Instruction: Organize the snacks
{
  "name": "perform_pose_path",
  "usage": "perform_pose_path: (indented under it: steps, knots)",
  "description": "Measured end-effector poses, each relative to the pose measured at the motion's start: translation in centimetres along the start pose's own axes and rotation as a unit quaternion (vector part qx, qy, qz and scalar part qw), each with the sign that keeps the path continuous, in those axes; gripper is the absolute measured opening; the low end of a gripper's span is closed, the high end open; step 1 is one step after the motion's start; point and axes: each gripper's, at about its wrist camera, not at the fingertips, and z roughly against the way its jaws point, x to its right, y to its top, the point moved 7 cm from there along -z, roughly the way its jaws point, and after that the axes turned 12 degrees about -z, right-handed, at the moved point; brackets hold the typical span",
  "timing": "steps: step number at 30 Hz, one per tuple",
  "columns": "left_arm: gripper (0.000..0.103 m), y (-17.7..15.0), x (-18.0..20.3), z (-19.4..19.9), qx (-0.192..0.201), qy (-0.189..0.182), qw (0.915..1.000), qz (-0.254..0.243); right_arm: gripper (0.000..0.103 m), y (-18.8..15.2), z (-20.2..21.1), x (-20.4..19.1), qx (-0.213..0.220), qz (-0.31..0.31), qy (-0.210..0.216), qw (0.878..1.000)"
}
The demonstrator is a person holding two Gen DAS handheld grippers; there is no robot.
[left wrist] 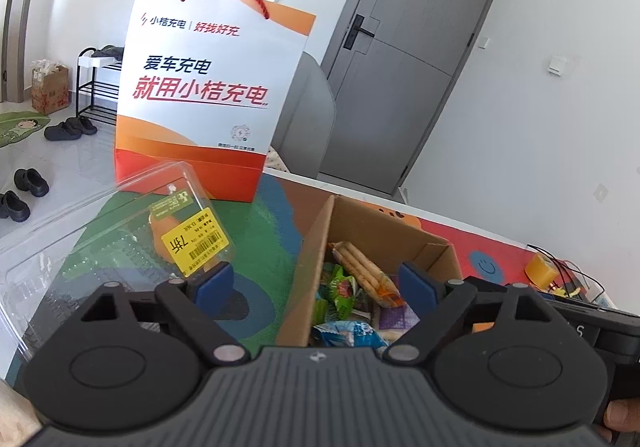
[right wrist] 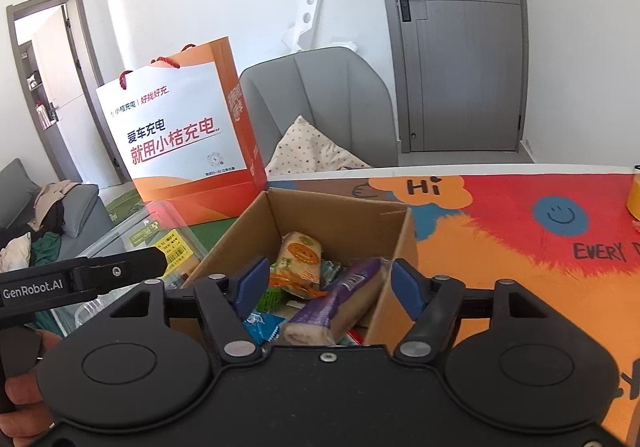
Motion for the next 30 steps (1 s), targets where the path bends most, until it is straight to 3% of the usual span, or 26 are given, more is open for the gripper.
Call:
perform_pose_path:
  steps: [10, 18, 30]
  knots:
    - [0.099, -0.3, 2.5, 0.6, -0.021, -0.02, 0.9991, -0.032, 0.096, 0.1, 4.3, 1.8, 0.041, -0.002, -0.034, 0.999]
    - [0.102, -0.3, 4.7, 2.0, -0.027, -0.028, 0.9964, -0.076, 0.103, -0.2, 7.6, 4.1, 0.058, -0.027, -0.052, 0.997]
    - [0.102, -1.3, 7.8, 5.3, -0.029, -0.039, 0.9903, -0.13, 0.103, -1.3, 13.1, 6.3, 0.084, -0.075, -0.072, 0.991]
